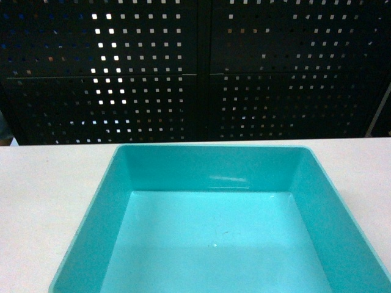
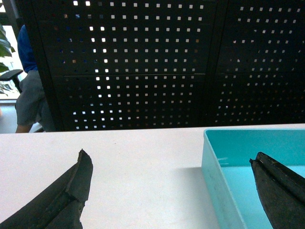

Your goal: Stack blue boxes stably on right

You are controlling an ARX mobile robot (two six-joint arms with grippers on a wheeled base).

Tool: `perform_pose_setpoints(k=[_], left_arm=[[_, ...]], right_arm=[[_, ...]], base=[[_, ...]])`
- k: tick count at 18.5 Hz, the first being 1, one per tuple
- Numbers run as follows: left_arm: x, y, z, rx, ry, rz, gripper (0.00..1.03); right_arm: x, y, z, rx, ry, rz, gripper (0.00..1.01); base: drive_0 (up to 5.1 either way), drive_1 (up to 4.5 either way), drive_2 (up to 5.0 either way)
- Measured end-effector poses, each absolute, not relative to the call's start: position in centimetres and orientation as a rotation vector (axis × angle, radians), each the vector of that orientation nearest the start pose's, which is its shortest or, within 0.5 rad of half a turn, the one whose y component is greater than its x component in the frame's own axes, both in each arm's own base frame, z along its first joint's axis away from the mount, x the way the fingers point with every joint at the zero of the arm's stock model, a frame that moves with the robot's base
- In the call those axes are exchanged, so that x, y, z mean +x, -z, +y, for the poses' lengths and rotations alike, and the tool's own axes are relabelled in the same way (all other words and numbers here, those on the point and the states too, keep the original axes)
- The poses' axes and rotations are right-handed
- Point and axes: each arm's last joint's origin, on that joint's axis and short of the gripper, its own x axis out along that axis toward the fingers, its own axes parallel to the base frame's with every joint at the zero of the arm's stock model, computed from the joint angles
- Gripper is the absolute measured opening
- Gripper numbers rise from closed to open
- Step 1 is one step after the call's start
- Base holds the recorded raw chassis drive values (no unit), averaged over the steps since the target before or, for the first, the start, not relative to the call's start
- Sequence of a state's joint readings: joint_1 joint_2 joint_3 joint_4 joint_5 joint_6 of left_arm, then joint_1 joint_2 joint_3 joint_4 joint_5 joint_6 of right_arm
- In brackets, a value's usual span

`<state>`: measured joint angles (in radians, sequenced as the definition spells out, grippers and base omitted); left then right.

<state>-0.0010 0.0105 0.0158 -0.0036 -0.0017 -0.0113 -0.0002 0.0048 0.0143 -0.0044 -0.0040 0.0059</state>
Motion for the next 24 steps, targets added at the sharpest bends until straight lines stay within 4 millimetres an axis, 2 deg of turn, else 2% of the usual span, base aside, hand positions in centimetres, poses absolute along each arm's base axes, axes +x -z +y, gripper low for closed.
perform_pose_setpoints(k=[5,7,9,11,12,13,14,16,17,20,24], left_arm=[[9.8,-16.8,0.0,-0.011,-0.001,-0.001,0.98],[10.8,-17.4,-1.2,-0.063,0.084,0.105,0.98],[13.1,-19.2,-2.5,-0.085,0.259,0.211,0.98],[15.8,-19.4,-2.3,-0.074,0.261,0.313,0.98],[17.3,-18.8,-2.0,-0.061,0.248,0.392,0.98],[18.8,-17.4,-2.1,-0.047,0.261,0.523,0.98],[19.5,-16.4,-2.2,-0.034,0.274,0.569,0.98],[20.2,-15.5,-2.1,-0.031,0.288,0.624,0.98],[20.2,-15.5,-2.0,-0.028,0.287,0.619,0.98],[20.5,-16.6,-2.1,-0.015,0.299,0.565,0.98],[20.5,-16.5,-2.1,-0.014,0.299,0.57,0.98]], right_arm=[[9.7,-16.8,0.0,0.006,-0.004,-0.006,0.98],[10.5,-17.5,0.4,0.044,-0.022,0.019,0.98],[12.6,-18.9,1.3,0.112,-0.105,0.106,0.98],[16.2,-20.2,2.7,0.14,-0.152,0.174,0.98],[18.4,-19.9,3.3,0.134,-0.143,0.242,0.98],[20.8,-18.7,3.6,0.122,-0.13,0.35,0.98],[21.9,-17.5,3.5,0.117,-0.104,0.413,0.98],[22.5,-16.0,3.3,0.107,-0.067,0.482,0.98],[22.5,-15.9,3.2,0.106,-0.056,0.487,0.98],[22.5,-16.8,3.1,0.112,-0.056,0.435,0.98],[22.6,-16.7,3.1,0.112,-0.055,0.444,0.98]], base=[[0.0,0.0,0.0],[0.0,0.0,0.0],[0.0,0.0,0.0],[0.0,0.0,0.0],[0.0,0.0,0.0],[0.0,0.0,0.0],[0.0,0.0,0.0],[0.0,0.0,0.0],[0.0,0.0,0.0],[0.0,0.0,0.0],[0.0,0.0,0.0]])
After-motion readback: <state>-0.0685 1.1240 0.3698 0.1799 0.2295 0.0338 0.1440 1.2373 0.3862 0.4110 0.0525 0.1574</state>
